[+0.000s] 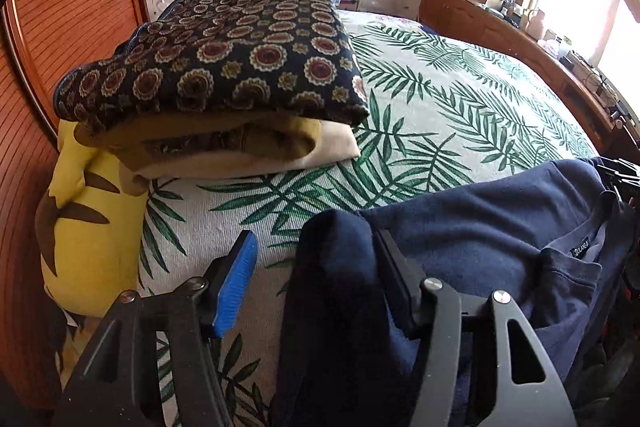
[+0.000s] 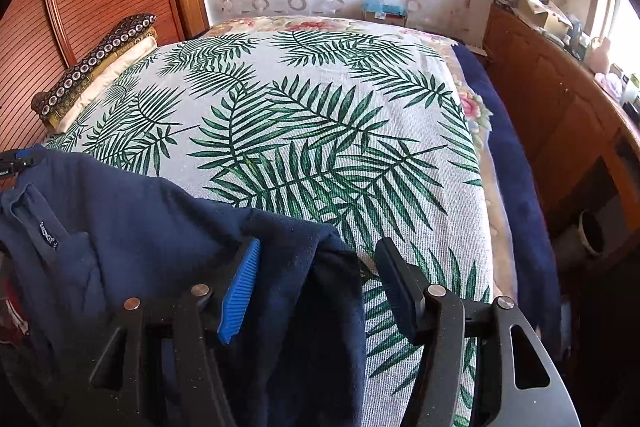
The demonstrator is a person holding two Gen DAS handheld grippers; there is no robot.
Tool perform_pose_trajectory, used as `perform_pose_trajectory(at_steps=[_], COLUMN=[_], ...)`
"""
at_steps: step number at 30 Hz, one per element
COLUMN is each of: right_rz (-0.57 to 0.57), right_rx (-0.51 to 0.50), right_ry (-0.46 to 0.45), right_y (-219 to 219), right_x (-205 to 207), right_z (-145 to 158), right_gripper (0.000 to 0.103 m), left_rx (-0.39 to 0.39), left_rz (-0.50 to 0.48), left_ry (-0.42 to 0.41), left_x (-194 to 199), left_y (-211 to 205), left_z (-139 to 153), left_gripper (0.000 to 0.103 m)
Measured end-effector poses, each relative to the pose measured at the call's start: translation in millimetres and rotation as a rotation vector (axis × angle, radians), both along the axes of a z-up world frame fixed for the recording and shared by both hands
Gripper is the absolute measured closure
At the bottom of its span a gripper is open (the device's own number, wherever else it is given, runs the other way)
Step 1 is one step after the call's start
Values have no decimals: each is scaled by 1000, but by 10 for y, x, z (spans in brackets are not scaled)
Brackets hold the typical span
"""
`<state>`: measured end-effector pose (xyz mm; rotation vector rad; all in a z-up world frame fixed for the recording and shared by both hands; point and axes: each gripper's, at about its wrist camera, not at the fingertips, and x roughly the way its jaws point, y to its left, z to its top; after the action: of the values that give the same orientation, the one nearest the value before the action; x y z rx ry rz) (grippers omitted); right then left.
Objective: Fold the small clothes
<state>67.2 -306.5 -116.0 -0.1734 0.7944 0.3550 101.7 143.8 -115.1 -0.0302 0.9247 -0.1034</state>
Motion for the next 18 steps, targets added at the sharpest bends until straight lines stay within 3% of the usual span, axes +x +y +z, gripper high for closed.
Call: perform_pose_trajectory(at_steps=[2,5,7,8,9,12,15,18], right_rz=[17,42,56,72,89,113,61,76], right_rx=[-2,-13,-11,-3,10,14,-56,1], right_ry=[-1,2,4,10,21,16,-108,-193], right_y=[30,87,102,109,122,157,118,24], right_x=[-14,-47,-64,-61,-77,-179,-427,-718], right_z=[-5,-25,-31,-36,-28,20,288,698], right_gripper=[42,42,51,65,87,92,94,94], left_rx=[-2,-15,-45,-50,-43,-55,-95,-106], left_rz=[3,-14,-32,-35,-37,-44,-73,-95], left_ry=[-2,-3,10,14,11,-51,-138,-243], left_x=[-7,-33,-42,-54,-68,-215,-436,-664], left_y=[-14,-50,-68,-90,-115,-201,-257,-318], left_z=[2,7,18,23,43,248,604,1064], left_gripper=[43,58,80,83,89,91,92,92])
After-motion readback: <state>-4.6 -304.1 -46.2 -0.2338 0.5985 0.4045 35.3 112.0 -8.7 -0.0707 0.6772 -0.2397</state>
